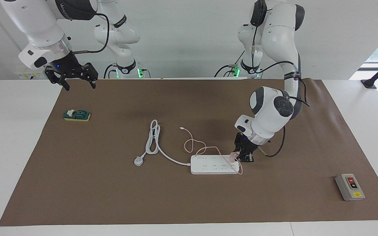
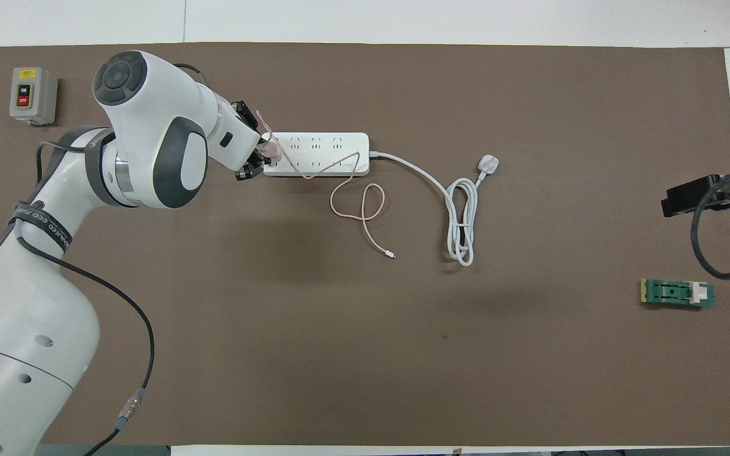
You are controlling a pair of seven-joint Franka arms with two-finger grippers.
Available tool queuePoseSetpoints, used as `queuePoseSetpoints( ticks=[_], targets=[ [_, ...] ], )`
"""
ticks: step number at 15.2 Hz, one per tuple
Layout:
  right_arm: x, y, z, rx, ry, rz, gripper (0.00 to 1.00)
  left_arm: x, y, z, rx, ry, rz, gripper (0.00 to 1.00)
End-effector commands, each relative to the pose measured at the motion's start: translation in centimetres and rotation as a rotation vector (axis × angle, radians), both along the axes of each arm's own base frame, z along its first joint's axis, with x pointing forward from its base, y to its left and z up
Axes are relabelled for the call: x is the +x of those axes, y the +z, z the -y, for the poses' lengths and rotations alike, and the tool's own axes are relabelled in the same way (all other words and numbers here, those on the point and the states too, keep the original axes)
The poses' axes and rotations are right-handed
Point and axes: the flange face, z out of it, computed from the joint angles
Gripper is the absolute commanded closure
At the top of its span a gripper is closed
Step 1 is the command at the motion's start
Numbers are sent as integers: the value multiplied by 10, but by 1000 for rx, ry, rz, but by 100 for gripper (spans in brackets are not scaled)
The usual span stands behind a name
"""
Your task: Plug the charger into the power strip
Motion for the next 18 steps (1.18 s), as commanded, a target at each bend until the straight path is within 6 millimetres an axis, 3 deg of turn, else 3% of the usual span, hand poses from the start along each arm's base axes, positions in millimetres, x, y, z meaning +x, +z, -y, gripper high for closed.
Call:
queuePoseSetpoints(
  ticks=[1,18],
  targets=[
    [-9,1,2,-16,16,-11,0,2,-5,1,21,6,-3,100],
    [-9,1,2,-16,16,-11,0,-4,-11,1,43,-10,-20,100]
  ],
)
